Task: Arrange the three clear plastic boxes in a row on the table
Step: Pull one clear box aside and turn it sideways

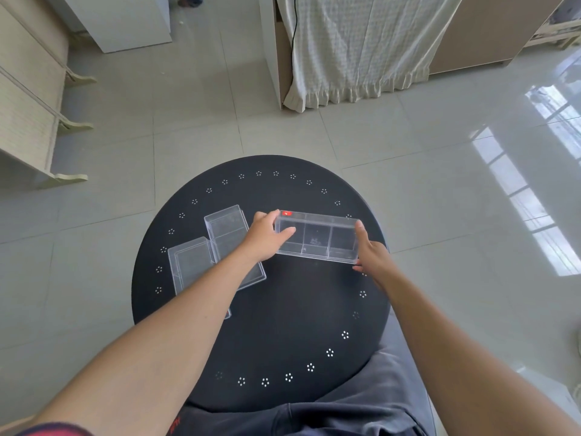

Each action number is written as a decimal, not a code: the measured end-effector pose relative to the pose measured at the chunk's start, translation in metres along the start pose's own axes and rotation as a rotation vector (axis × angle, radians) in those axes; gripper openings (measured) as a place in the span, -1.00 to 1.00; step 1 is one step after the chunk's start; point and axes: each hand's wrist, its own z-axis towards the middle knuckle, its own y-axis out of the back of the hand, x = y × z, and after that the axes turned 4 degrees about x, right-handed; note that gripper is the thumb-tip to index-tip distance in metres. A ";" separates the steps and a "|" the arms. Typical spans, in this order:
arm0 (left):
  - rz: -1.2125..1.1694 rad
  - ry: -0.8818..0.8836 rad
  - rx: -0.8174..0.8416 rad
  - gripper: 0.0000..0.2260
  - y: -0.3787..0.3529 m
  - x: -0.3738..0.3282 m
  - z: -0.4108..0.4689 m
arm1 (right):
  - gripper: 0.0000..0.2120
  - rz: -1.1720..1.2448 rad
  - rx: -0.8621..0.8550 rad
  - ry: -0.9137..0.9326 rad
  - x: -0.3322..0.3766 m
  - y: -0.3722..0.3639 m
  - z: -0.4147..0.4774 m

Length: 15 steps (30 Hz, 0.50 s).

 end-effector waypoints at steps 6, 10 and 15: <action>-0.012 0.048 0.006 -0.26 -0.003 -0.005 0.004 | -0.11 -0.083 -0.046 0.047 -0.006 -0.001 0.007; -0.048 0.102 0.026 -0.23 -0.007 -0.005 0.000 | -0.30 -0.141 -0.071 0.136 -0.013 0.000 0.014; -0.080 0.140 0.057 -0.26 -0.013 -0.001 -0.011 | -0.38 -0.216 -0.062 0.161 -0.010 -0.005 0.009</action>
